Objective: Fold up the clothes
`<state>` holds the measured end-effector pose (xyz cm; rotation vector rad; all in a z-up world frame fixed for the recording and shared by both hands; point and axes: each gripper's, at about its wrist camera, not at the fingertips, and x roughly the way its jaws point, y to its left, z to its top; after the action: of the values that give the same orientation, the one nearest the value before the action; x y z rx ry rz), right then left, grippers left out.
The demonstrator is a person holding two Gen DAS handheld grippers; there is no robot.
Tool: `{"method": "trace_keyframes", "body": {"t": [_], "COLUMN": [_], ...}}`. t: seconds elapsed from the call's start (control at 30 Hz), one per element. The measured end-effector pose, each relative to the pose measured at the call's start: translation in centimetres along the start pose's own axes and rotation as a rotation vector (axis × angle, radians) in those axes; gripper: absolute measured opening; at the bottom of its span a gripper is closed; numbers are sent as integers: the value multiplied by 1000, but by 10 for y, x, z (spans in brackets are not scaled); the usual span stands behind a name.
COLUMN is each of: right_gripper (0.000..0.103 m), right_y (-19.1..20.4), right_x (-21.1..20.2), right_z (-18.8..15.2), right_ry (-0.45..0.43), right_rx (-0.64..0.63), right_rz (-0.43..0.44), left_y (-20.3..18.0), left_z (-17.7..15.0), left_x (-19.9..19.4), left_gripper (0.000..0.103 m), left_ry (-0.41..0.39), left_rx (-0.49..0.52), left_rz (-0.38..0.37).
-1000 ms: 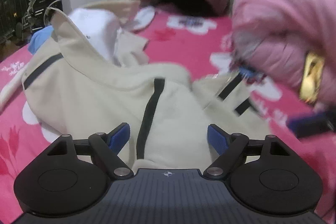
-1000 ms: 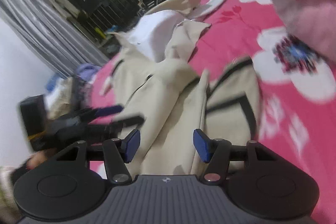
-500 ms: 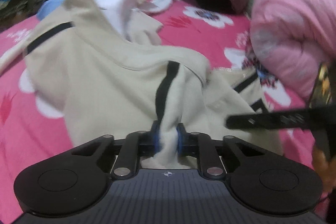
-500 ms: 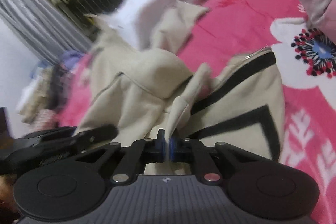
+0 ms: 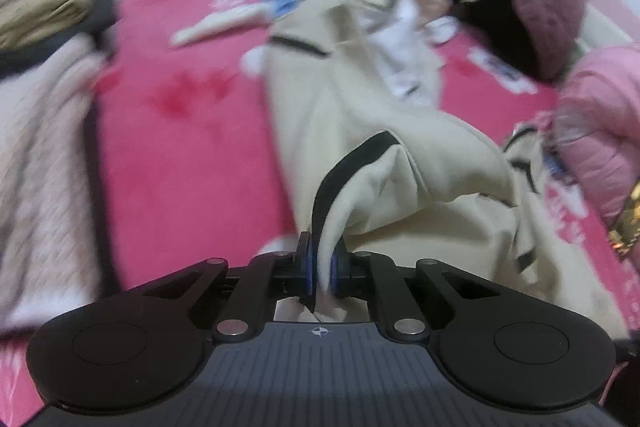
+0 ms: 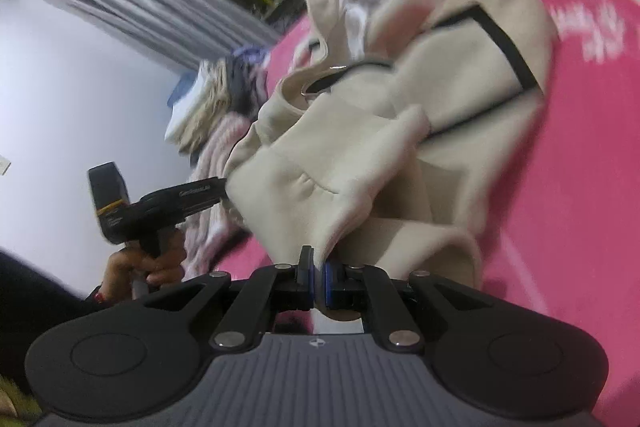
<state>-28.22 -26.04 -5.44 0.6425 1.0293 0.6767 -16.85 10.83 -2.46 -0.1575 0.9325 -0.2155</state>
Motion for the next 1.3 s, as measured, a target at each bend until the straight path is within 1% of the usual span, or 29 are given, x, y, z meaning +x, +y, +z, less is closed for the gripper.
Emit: {"method": "trace_keyframes", "body": {"t": [0.07, 0.1, 0.13, 0.2, 0.27, 0.3, 0.33, 0.37, 0.4, 0.43, 0.47, 0.5, 0.57, 0.6, 0.67, 0.77, 0.83, 0.9, 0.93, 0.97, 1.0, 1.1, 1.17, 1.2, 1.3], "right_gripper": [7, 9, 10, 21, 23, 28, 32, 40, 46, 48, 51, 52, 52, 52, 52, 52, 50, 37, 31, 13, 9, 9, 9, 9, 9], "right_y": [-2, -2, -1, 1, 4, 6, 9, 12, 15, 17, 19, 20, 32, 39, 55, 73, 80, 83, 84, 85, 86, 100, 113, 118, 130], "right_x": [3, 4, 4, 2, -12, -19, -28, -37, -46, -45, -44, -43, -17, -2, 36, 94, 124, 144, 153, 156, 161, 164, 168, 170, 179], "right_z": [-15, -22, -25, -30, -20, -14, -4, 6, 16, 30, 44, 58, 81, 85, 92, 85, 79, 69, 64, 58, 54, 36, 26, 21, 6], "right_ry": [62, 106, 139, 205, 200, 197, 156, 116, 76, 33, -10, -52, -77, -82, -57, -3, 34, 74, 100, 125, 145, 138, 111, 96, 63], "right_rx": [-22, -45, -77, -140, -170, -185, -195, -206, -215, -203, -190, -179, -246, -318, -451, -654, -763, -833, -858, -871, -884, -945, -992, -1009, -1057], "right_rz": [-70, -112, -153, -235, -244, -248, -240, -233, -223, -181, -138, -96, -61, -68, -79, -87, -98, -115, -138, -152, -150, -103, -92, -80, -55], "left_y": [13, 20, 26, 32, 37, 40, 42, 42, 41, 38, 35, 31, 21, 17, 10, 11, 14, 16, 16, 16, 16, 14, 12, 12, 15], "left_z": [-15, -21, -25, -26, -23, -20, -15, -9, -3, 3, 6, 10, 17, 19, 24, 28, 29, 31, 32, 33, 33, 34, 33, 33, 32], "left_x": [5, 8, 10, 6, -1, -6, -12, -17, -20, -21, -19, -16, -2, 5, 18, 25, 26, 27, 28, 29, 29, 30, 31, 32, 38], "left_gripper": [8, 9, 13, 19, 32, 35, 39, 44, 46, 53, 57, 57, 57, 57, 57, 57, 58, 60, 61, 62, 62, 67, 67, 67, 66], "left_ry": [51, 80, 103, 117, 115, 94, 70, 48, 27, 8, -7, -16, -11, -4, 14, 34, 40, 49, 58, 67, 74, 85, 92, 97, 126], "left_rx": [-42, -59, -75, -90, -96, -93, -89, -87, -86, -82, -76, -72, -79, -89, -121, -165, -163, -158, -151, -143, -134, -108, -85, -75, -58], "left_rz": [11, -2, -17, -45, -70, -81, -93, -108, -127, -152, -177, -200, -231, -245, -273, -315, -325, -330, -321, -310, -303, -299, -281, -266, -190]}}
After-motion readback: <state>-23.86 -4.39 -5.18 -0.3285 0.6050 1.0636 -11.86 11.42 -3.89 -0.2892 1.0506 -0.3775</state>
